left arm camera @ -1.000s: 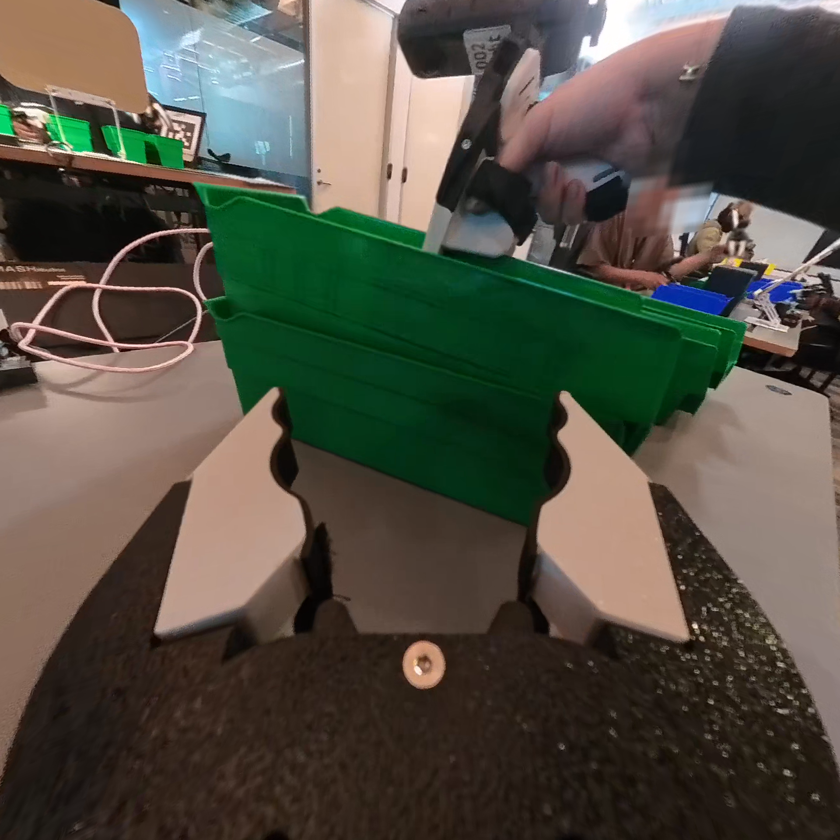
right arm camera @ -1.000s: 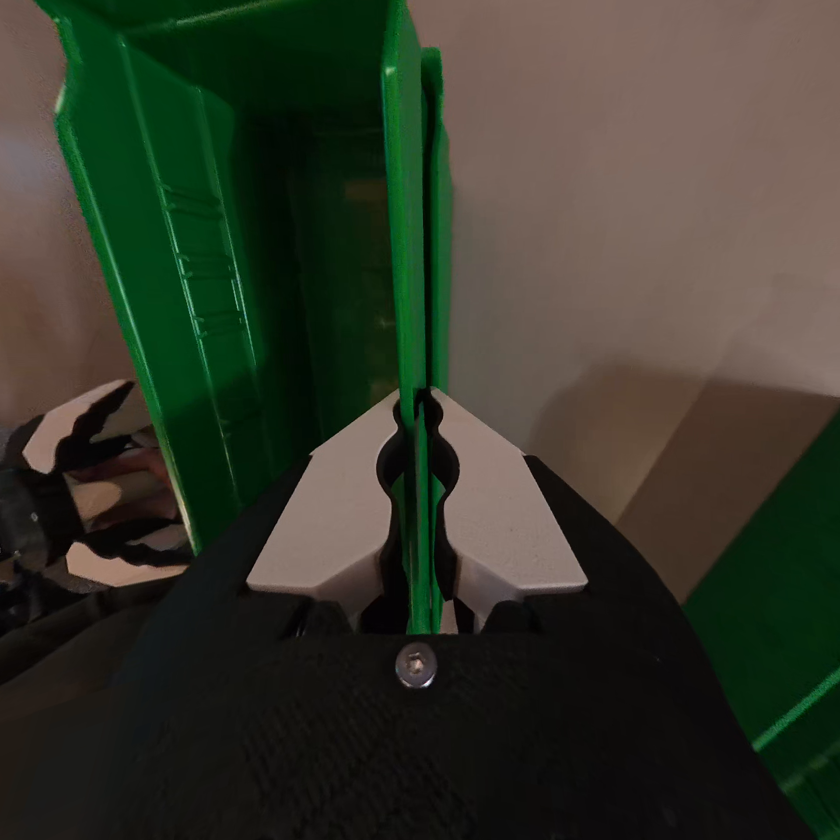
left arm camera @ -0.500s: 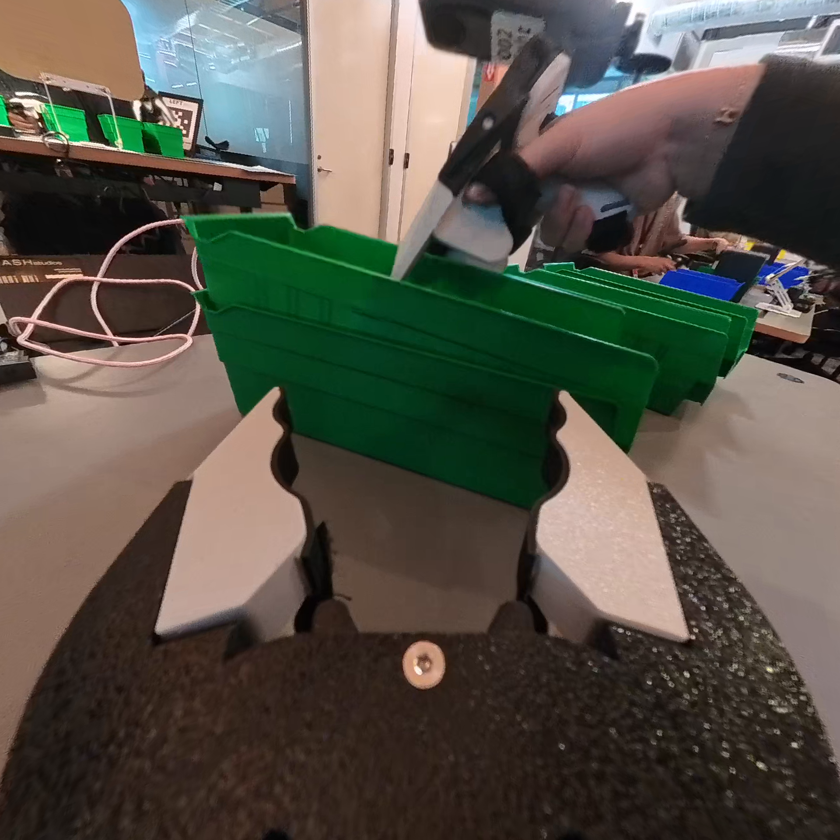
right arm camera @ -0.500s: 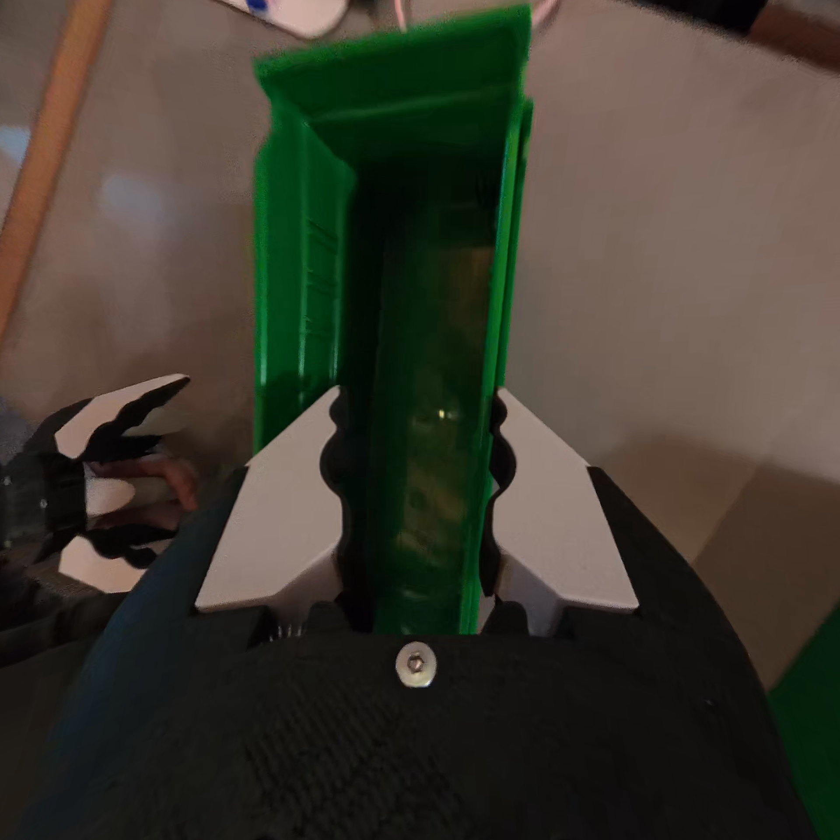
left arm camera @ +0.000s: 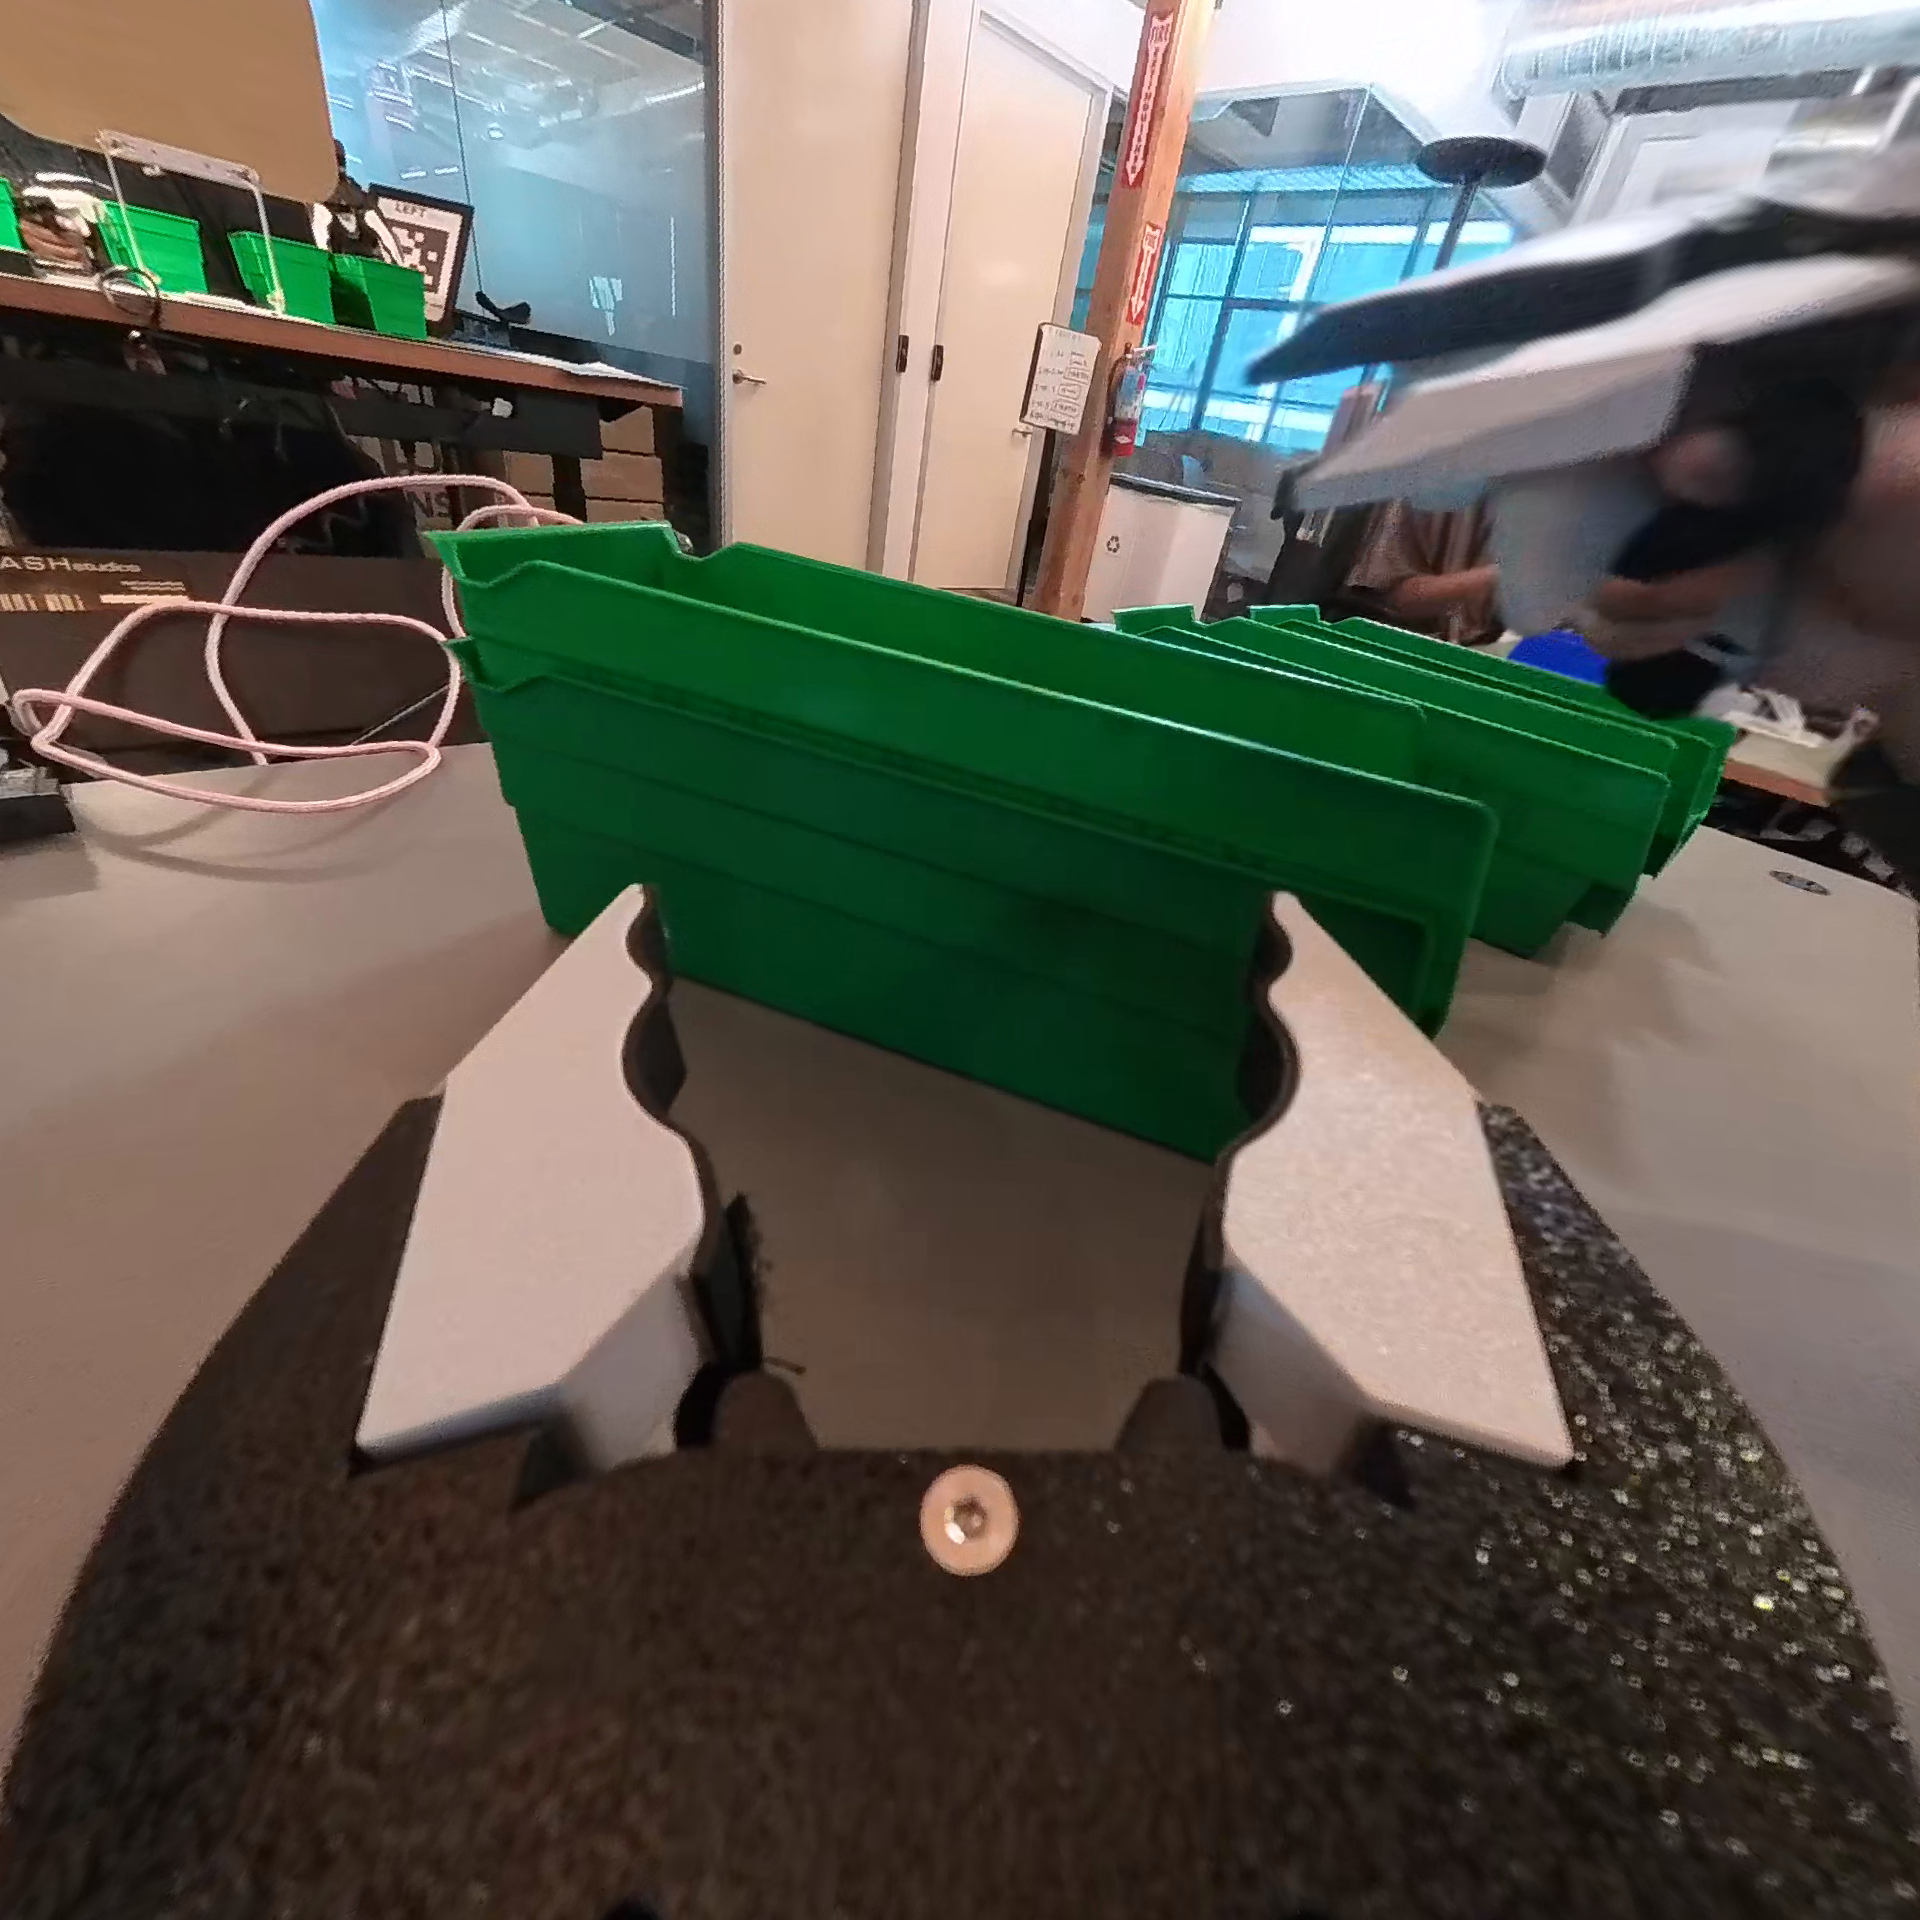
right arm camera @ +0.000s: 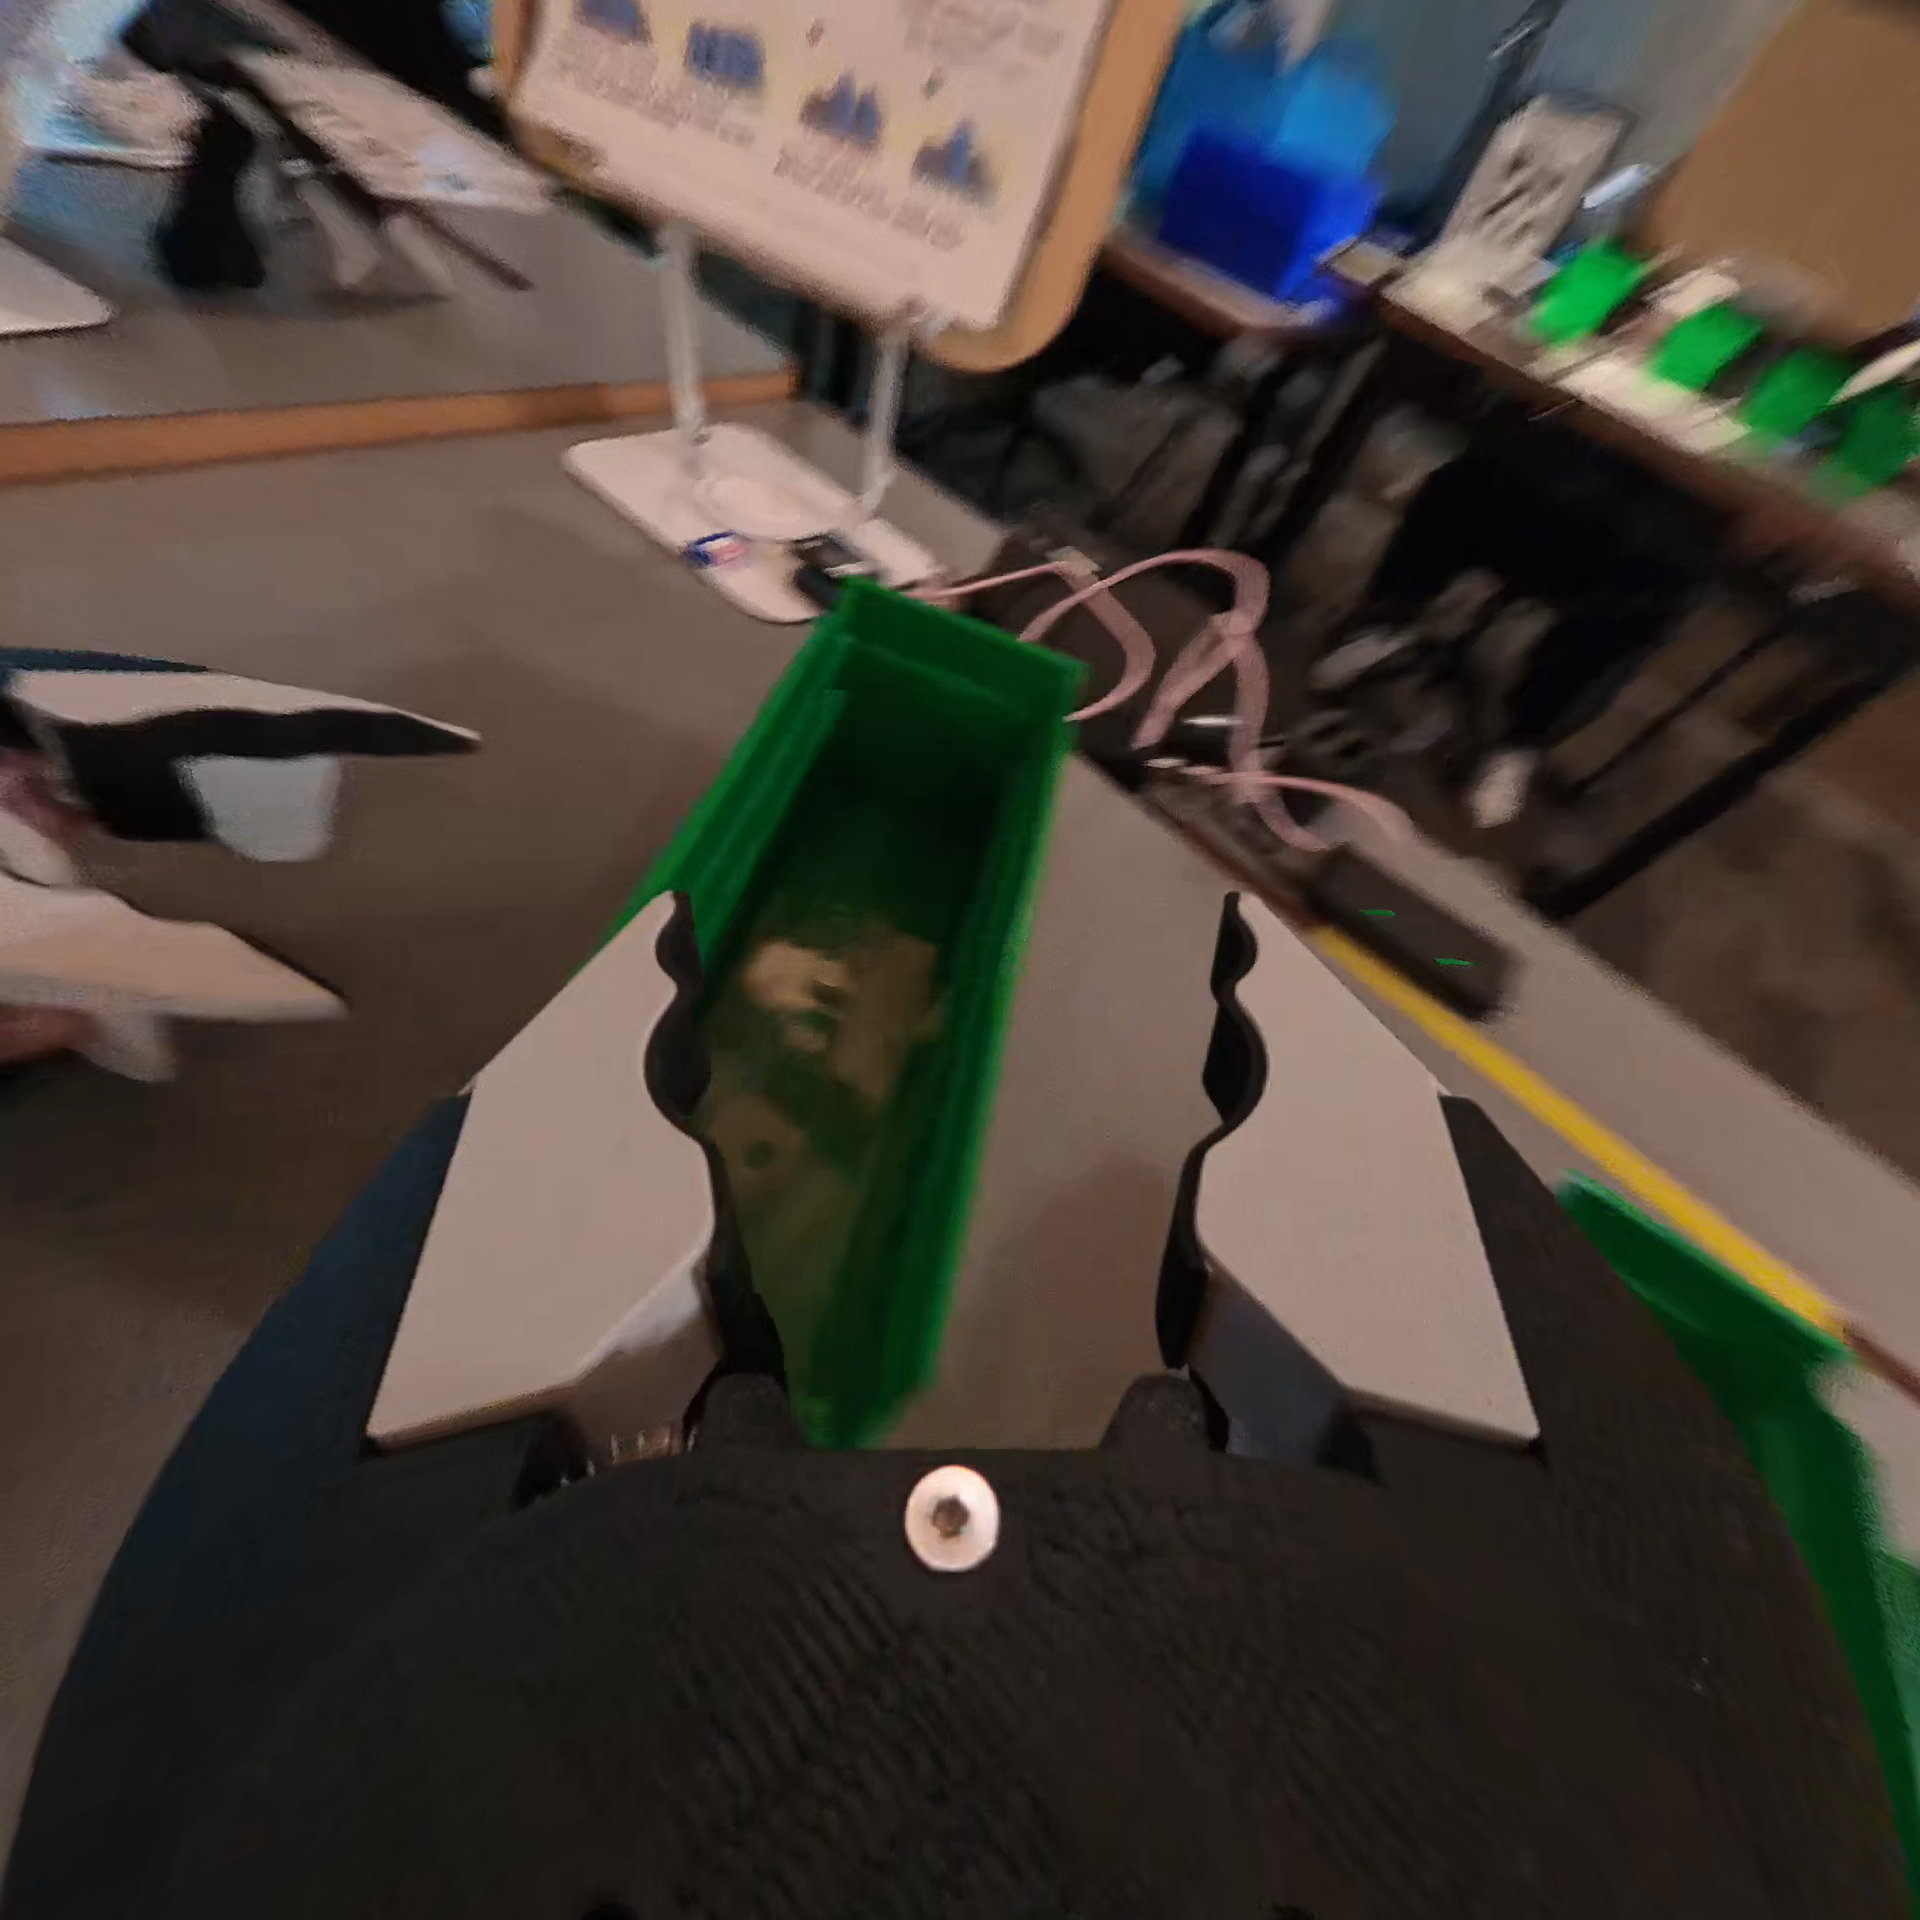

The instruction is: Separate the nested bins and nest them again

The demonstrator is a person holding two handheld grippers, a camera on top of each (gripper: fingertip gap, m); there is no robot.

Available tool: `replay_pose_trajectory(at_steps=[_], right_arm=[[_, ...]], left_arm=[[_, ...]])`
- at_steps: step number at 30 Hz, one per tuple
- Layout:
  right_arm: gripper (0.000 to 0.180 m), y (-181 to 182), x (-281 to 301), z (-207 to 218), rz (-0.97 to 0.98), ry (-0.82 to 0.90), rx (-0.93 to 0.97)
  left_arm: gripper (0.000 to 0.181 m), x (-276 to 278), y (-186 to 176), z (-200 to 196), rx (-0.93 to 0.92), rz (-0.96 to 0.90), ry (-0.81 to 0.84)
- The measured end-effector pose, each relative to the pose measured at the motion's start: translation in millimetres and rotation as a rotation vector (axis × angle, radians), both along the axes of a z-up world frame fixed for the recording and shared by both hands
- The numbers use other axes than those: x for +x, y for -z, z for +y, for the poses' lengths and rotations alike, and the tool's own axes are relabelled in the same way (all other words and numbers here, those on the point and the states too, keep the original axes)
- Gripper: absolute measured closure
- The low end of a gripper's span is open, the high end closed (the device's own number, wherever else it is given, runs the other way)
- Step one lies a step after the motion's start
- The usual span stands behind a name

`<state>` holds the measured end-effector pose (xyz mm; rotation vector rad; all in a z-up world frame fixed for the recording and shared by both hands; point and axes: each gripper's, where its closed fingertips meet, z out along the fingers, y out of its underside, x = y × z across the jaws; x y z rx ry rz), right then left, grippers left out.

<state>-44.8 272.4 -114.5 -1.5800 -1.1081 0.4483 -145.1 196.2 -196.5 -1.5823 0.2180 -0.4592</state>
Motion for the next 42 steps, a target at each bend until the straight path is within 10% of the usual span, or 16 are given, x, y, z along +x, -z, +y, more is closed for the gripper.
replay_pose_trajectory(at_steps=[8,19,34,42], right_arm=[[0.079,42.8,166.1,5.4,-0.123,0.237,0.197],[0.101,124.5,296.1,-12.9,-1.003,0.105,0.266],[0.146,179.5,300.0,13.3,-1.388,-0.066,0.415],[0.154,160.0,282.7,-3.4,-1.292,0.001,0.375]], left_arm=[[0.074,3.1,2.7,2.7,-0.016,-0.022,0.009],[0.075,7.1,4.4,4.1,-0.026,-0.031,0.022],[0.075,6.5,3.9,3.3,-0.026,-0.052,0.029],[0.075,6.3,3.1,3.1,-0.024,-0.06,0.031]])
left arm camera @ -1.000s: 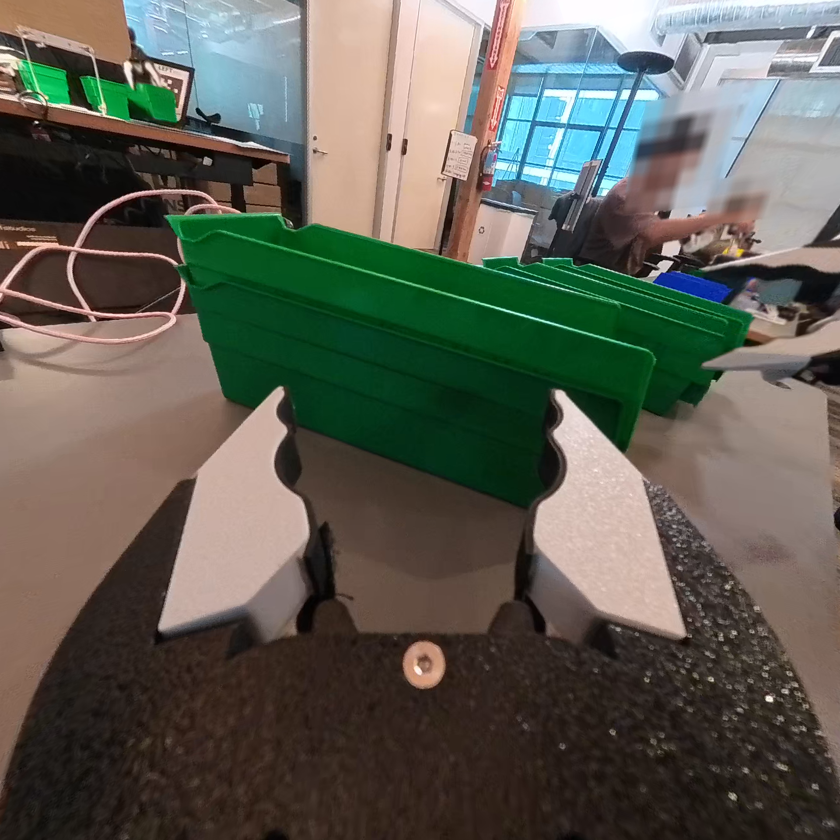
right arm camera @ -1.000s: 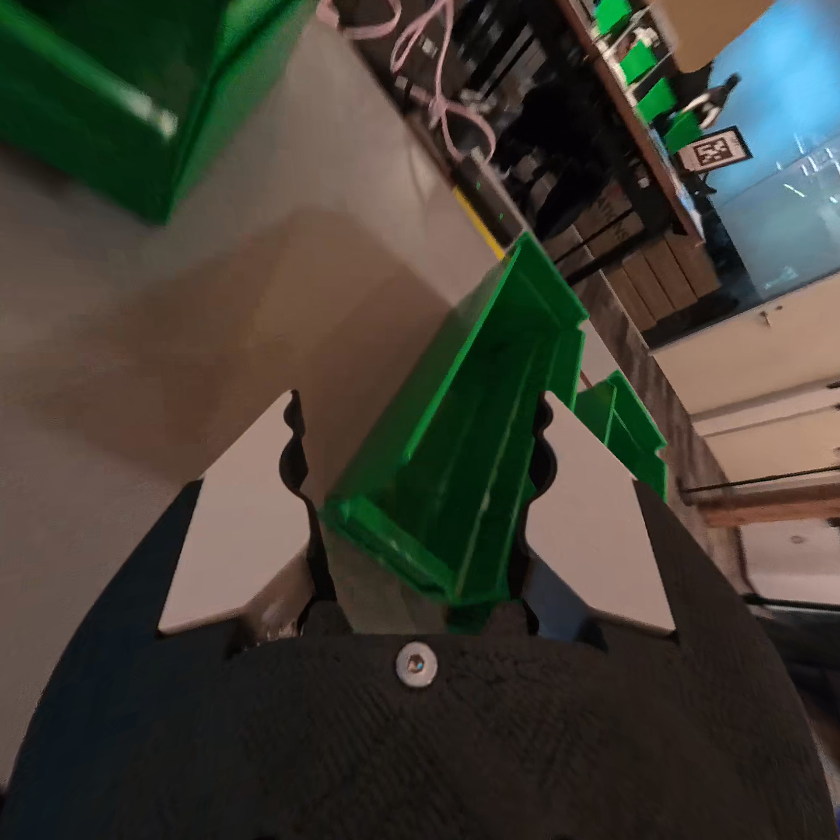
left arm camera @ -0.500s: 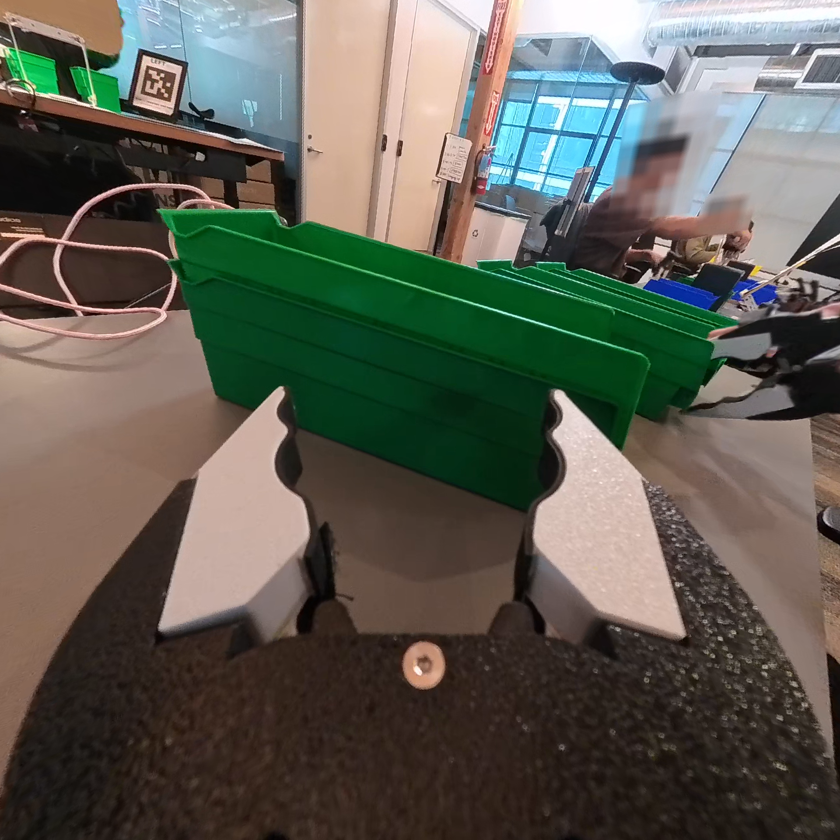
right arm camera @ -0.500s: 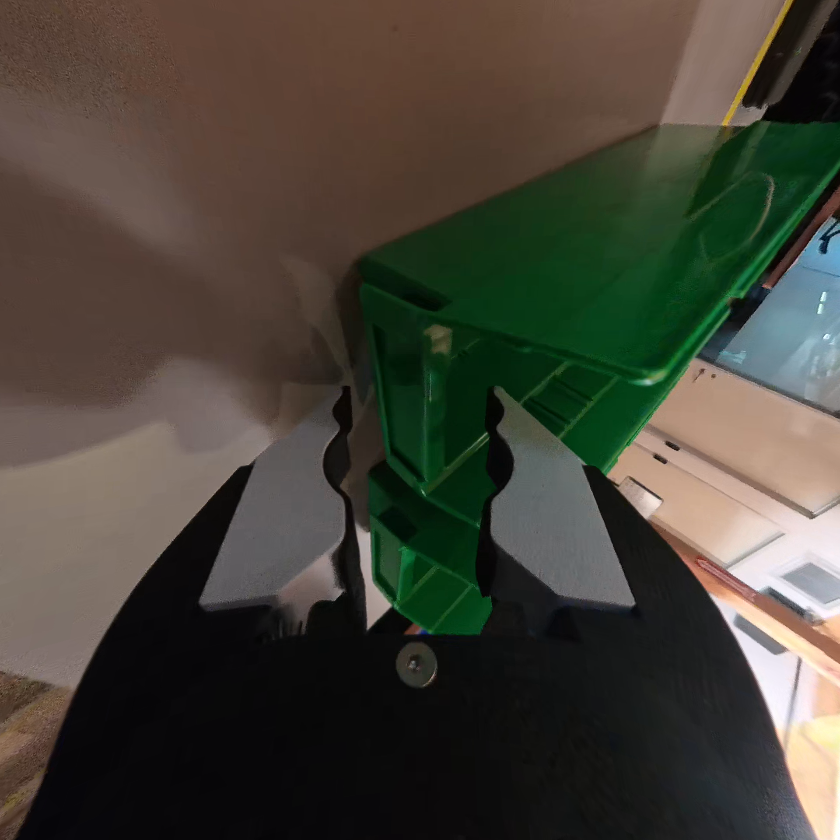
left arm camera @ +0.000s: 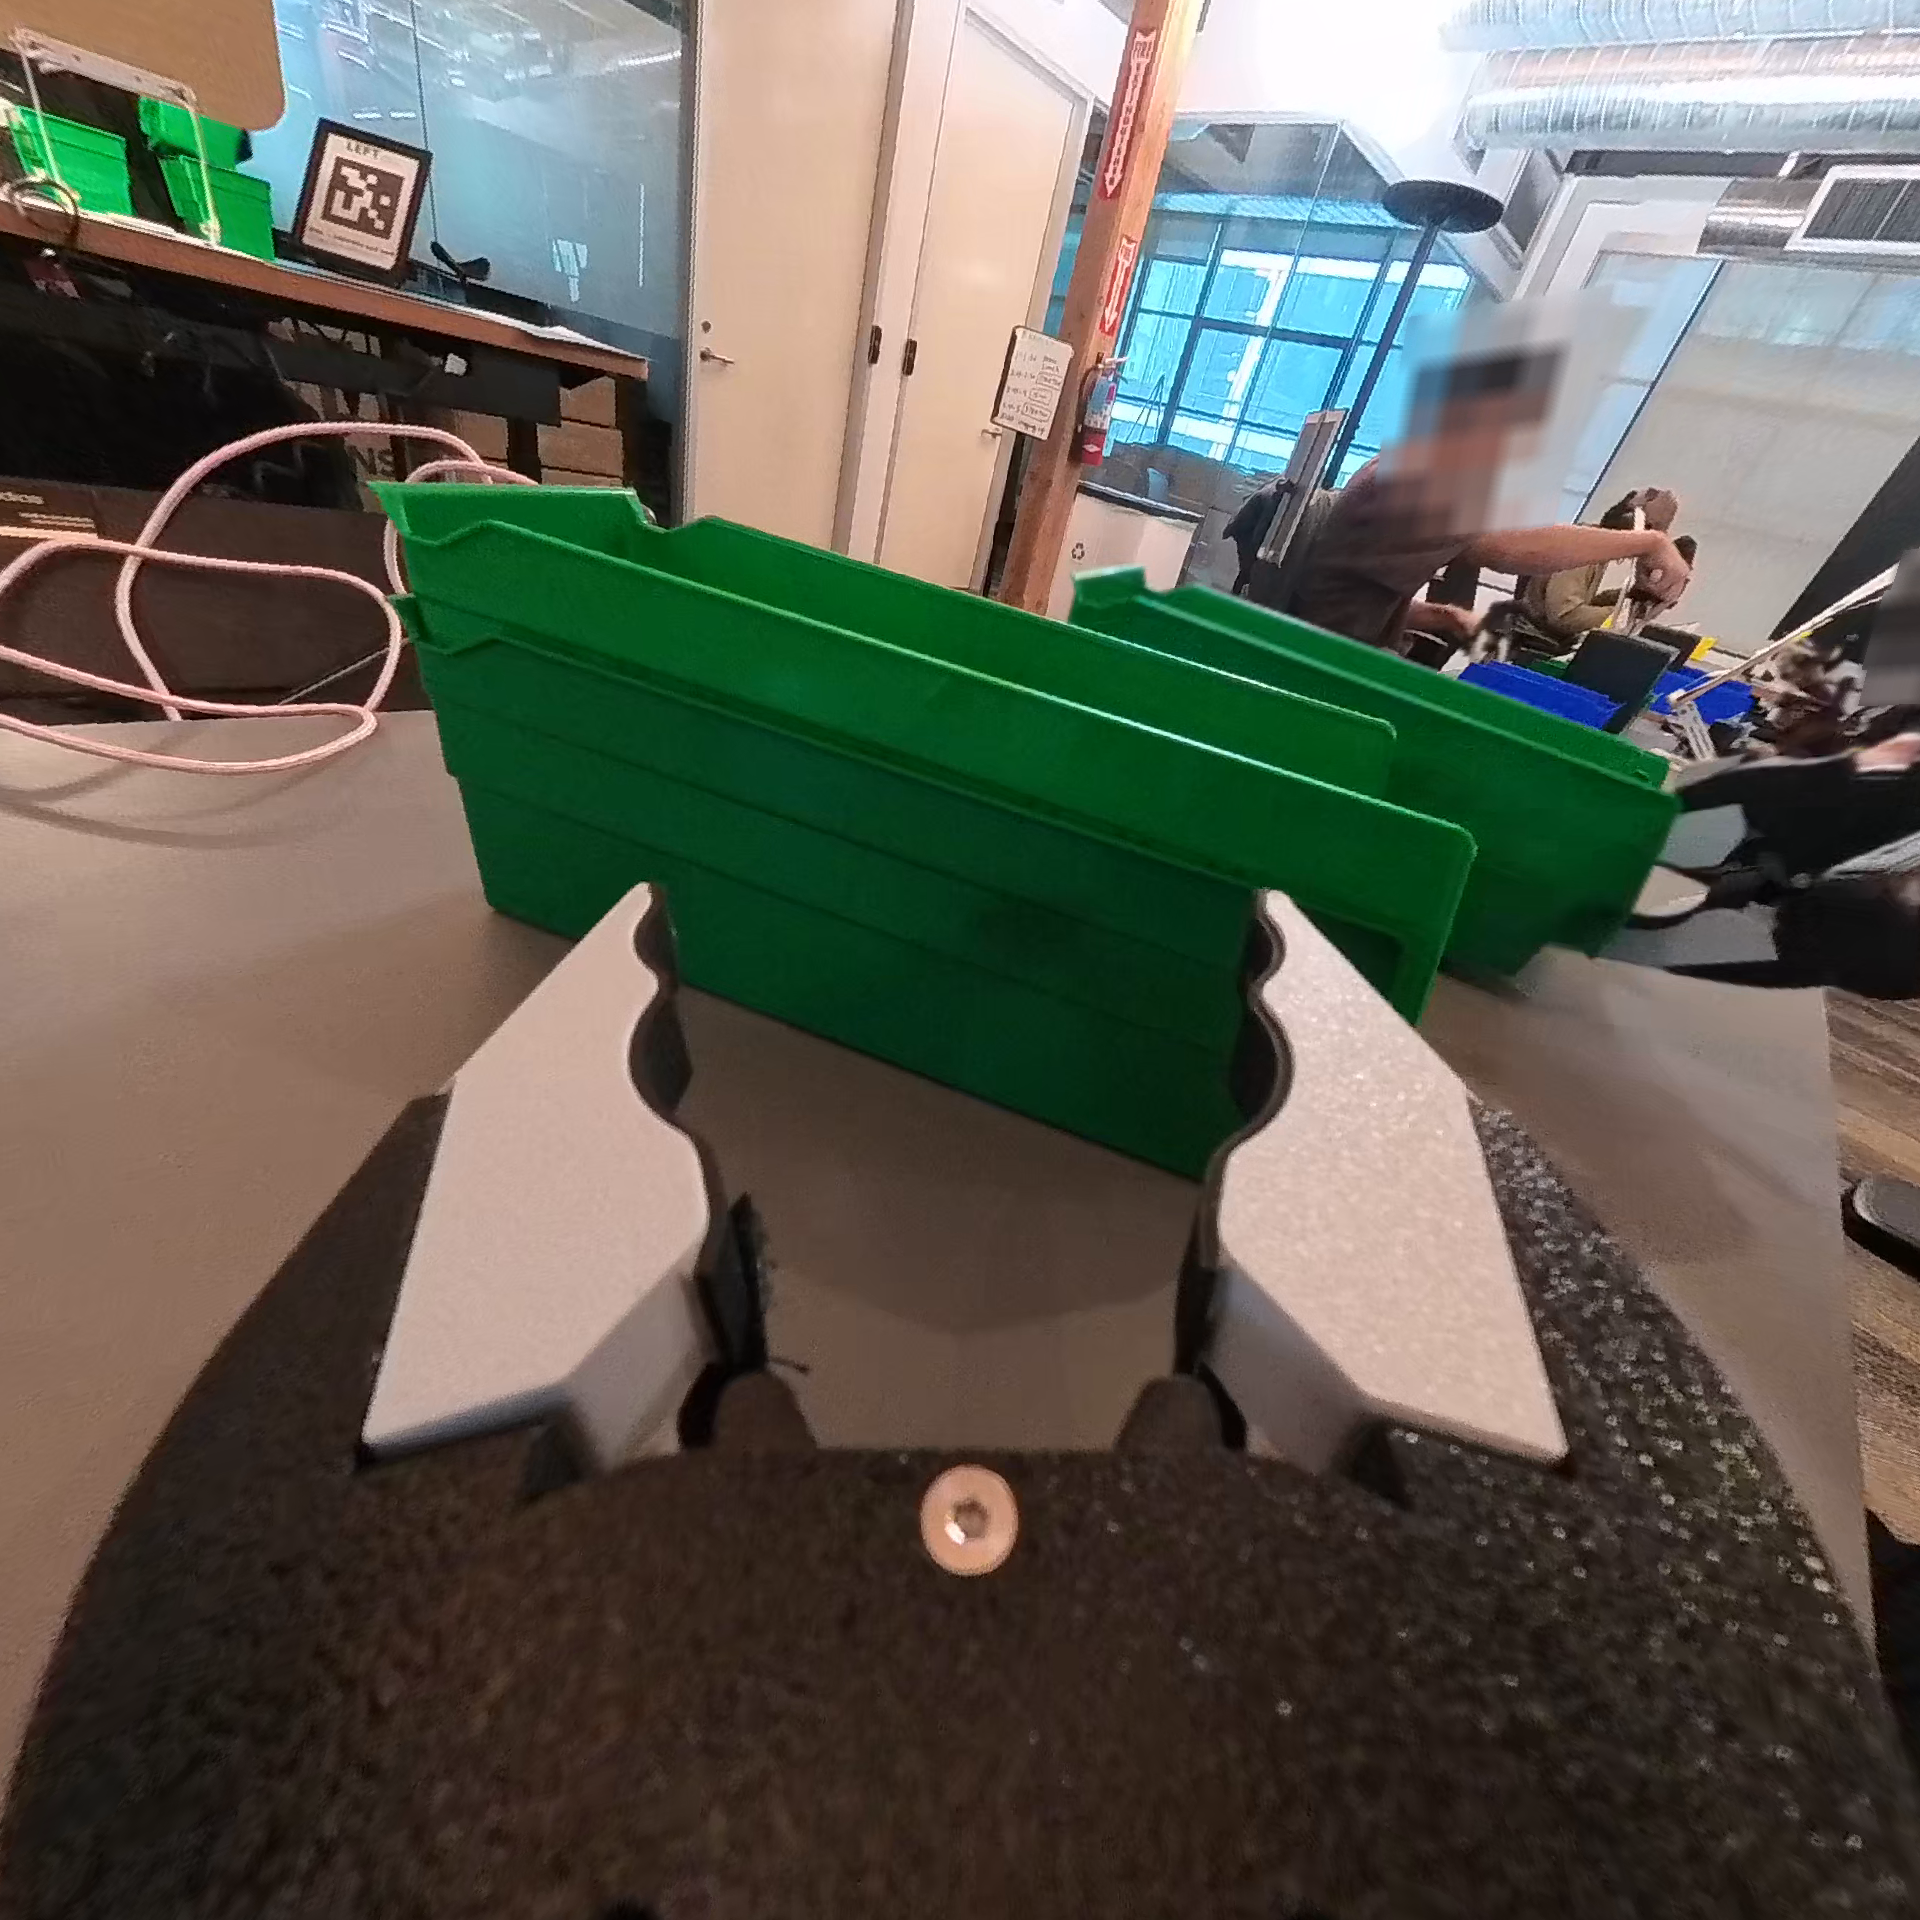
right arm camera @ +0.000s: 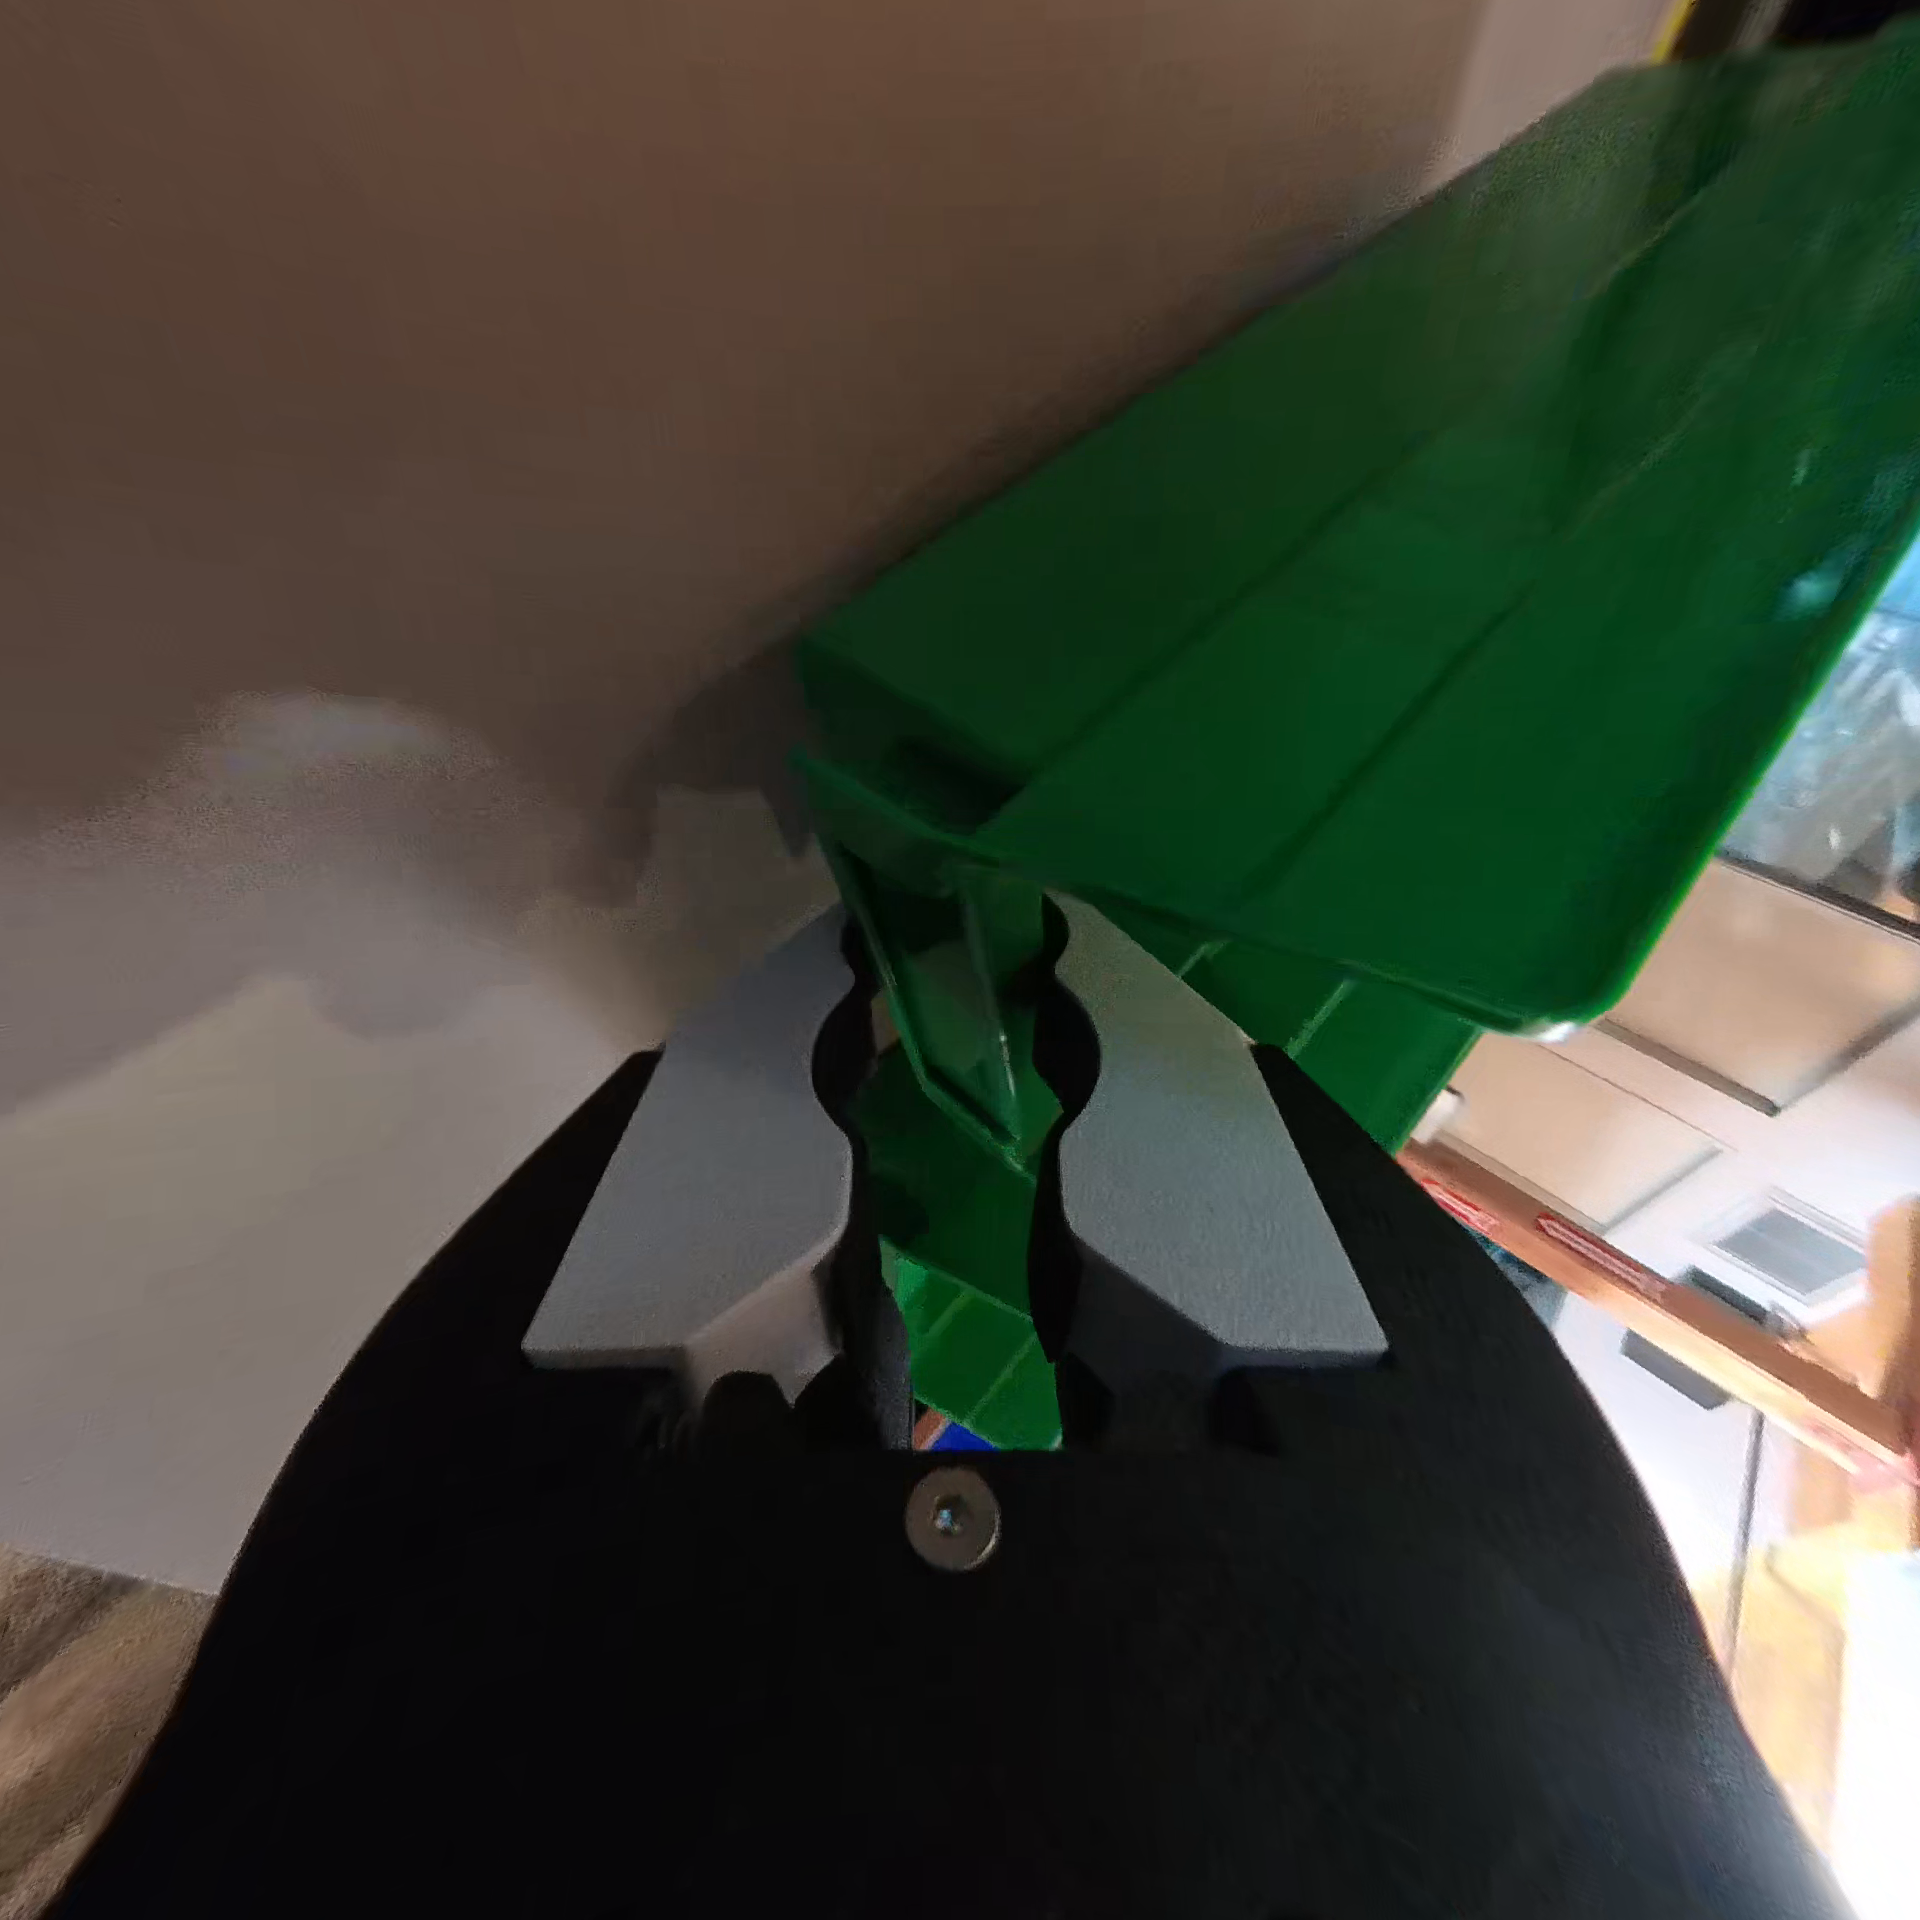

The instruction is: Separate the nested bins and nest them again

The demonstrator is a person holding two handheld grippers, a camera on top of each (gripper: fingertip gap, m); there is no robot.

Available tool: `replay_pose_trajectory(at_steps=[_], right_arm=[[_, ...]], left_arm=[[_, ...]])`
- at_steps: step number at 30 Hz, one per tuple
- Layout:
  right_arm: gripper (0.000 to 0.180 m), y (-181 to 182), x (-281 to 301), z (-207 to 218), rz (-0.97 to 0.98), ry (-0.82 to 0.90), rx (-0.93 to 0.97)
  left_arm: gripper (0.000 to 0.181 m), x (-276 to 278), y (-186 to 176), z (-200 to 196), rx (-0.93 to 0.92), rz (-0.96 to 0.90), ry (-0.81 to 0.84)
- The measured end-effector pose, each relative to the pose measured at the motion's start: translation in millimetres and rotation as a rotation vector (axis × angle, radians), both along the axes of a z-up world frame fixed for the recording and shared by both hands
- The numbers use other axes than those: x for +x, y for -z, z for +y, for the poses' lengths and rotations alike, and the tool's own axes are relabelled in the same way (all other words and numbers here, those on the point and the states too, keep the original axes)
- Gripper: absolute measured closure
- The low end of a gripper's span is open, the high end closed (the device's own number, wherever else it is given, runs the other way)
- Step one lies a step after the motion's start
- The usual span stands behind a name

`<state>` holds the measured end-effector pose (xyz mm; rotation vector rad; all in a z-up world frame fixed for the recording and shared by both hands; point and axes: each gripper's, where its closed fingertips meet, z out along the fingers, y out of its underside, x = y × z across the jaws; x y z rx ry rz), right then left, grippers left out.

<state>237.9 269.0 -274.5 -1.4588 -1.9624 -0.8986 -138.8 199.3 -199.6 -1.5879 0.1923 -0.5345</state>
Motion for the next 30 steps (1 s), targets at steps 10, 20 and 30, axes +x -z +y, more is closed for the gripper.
replay_pose_trajectory(at_steps=[10,20,30], right_arm=[[0.155,-108.9,-77.8,-19.4,0.205,-0.057,0.105],[0.155,-142.2,-192.9,-61.9,0.232,-0.273,-0.093],[0.155,-116.3,-233.0,-63.2,0.117,-0.324,-0.188]], left_arm=[[0.075,-1.4,-1.1,-0.6,0.002,-0.018,0.003],[0.075,-4.8,-2.9,-2.2,0.007,-0.04,0.005],[0.076,-12.1,-8.4,-5.1,0.024,-0.098,0.007]])
